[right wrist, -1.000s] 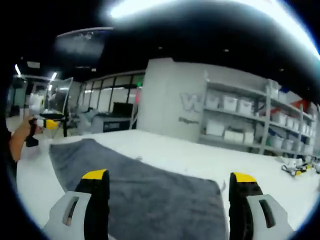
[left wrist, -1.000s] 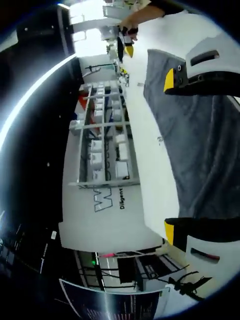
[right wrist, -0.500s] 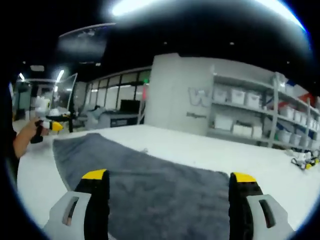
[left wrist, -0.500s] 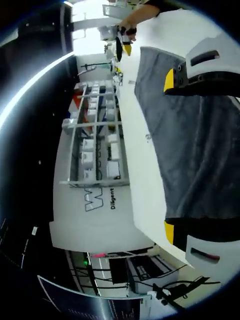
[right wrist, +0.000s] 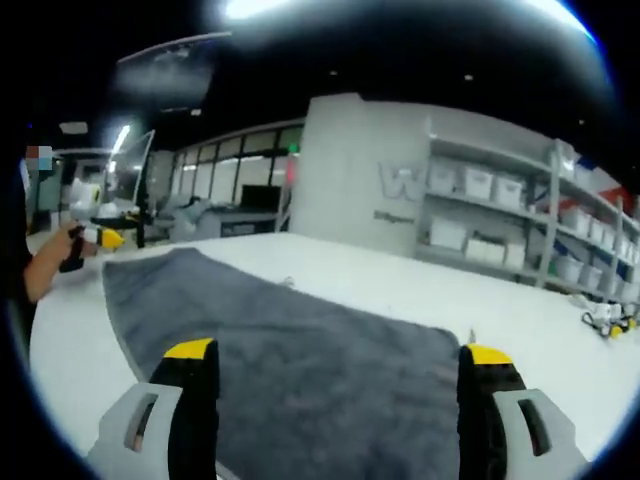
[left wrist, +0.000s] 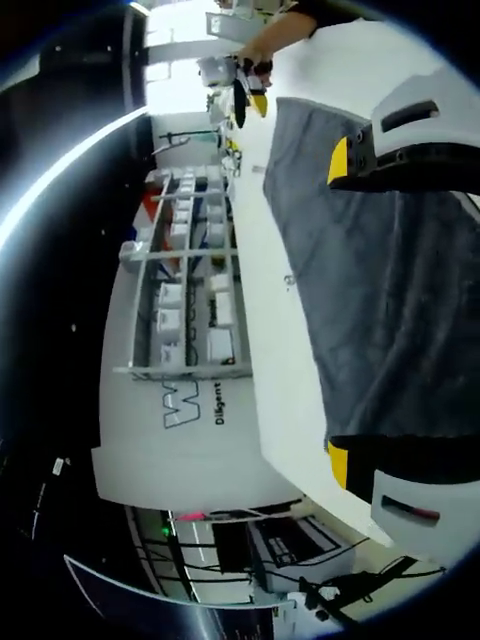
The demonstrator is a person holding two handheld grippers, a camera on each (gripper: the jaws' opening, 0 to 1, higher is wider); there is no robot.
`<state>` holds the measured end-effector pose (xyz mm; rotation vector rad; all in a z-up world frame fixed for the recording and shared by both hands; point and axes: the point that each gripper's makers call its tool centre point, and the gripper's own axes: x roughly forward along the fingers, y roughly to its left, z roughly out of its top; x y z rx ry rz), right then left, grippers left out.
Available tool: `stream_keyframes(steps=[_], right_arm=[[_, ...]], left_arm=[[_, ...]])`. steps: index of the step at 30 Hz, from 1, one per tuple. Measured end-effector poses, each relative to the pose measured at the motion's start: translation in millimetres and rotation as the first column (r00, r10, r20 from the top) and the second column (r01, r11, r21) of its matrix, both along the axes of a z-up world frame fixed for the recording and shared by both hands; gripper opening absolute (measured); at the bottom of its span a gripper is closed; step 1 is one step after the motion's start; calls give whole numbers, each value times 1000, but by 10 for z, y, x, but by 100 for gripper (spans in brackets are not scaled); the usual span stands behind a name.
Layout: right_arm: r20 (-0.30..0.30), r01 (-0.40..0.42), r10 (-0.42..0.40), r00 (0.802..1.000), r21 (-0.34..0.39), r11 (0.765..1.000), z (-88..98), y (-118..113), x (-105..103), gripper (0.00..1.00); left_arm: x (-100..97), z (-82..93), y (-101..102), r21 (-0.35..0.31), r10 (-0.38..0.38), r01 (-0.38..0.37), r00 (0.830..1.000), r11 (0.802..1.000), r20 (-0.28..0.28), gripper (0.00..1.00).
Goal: Open the folded towel by lifting each exposed corner and separating the folded layers until the towel lies flat within the target outline without major curled edges
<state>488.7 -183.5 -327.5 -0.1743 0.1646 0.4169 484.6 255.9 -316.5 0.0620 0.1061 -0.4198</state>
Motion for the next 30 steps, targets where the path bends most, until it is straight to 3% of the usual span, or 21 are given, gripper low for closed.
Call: stream_keyframes(steps=[7,12,17,30], right_arm=[[-4,-4,5,1000,19,1000,0,8,-6,100],[-11,1,-1,1000,21,1000,-13,8,-5,100],[-34,-1,1,999,0,1000,-86,28,-9,100],[-17,23,-23,1000,32,999,-21,-13,-43,100]], left_arm=[[42,54,81,-19,49,-48,998,999,27,100],[27,79,18,-29,33,-32,999,999,38,100],[56,47,101,-20,67,-67,997,998,26,100],[58,22,114,-25,61,-61,998,998,9,100]])
